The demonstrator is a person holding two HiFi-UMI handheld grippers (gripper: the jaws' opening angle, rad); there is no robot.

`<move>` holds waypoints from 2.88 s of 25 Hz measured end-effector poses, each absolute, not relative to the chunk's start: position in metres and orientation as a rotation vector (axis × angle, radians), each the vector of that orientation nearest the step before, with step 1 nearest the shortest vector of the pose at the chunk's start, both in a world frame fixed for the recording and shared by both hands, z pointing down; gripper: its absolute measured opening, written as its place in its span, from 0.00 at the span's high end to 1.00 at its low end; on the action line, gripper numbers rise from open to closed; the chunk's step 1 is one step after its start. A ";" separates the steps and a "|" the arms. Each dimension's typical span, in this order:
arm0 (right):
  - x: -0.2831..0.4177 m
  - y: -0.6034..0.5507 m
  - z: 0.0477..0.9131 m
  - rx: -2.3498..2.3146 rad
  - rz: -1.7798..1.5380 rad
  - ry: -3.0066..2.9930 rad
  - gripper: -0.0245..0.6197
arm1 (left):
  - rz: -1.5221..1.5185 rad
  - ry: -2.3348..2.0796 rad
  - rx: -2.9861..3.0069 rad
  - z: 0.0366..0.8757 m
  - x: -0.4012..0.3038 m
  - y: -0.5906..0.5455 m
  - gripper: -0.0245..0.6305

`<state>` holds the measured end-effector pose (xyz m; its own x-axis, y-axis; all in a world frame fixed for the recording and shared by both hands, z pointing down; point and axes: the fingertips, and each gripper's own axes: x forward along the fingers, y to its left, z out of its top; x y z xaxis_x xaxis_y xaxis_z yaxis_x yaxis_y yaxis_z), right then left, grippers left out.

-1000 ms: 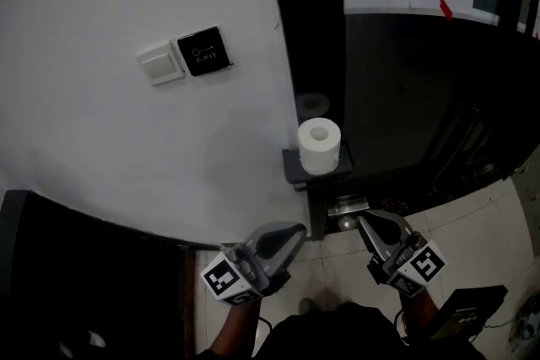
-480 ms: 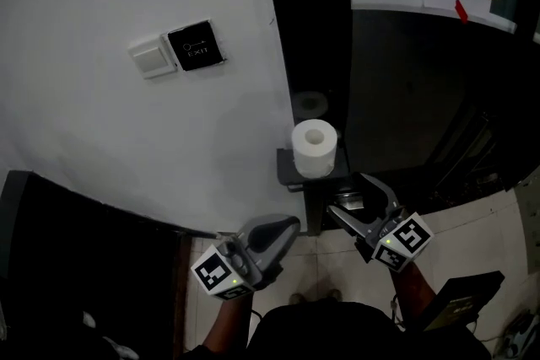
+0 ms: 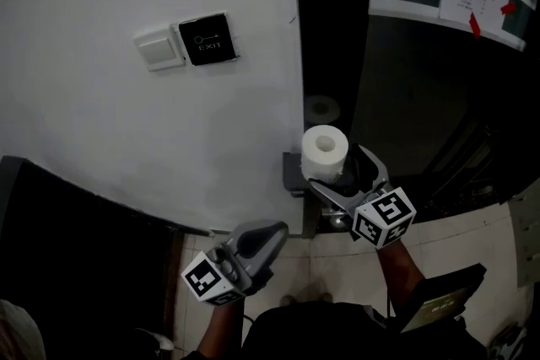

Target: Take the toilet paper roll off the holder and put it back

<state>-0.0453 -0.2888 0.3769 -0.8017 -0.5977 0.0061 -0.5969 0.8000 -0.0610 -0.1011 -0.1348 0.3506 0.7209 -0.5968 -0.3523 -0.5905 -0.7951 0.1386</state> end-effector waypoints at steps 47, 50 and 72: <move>0.055 -0.213 0.333 -0.747 -0.189 2.527 0.28 | -0.601 -0.837 2.936 0.338 -0.082 -0.152 0.97; 0.076 -0.207 0.349 -0.771 -0.308 2.455 0.28 | -0.592 -0.789 2.943 0.337 -0.069 -0.153 0.97; 0.092 -0.186 0.368 -0.750 -0.508 2.347 0.28 | -0.596 -0.692 2.968 0.335 -0.048 -0.147 0.97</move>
<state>0.0920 -0.1860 0.3680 -0.6498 -0.6217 -0.4373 -0.3850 0.7653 -0.5158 -0.0483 -0.1470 0.3354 0.8270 -0.4329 -0.3587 -0.4189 -0.9000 0.1204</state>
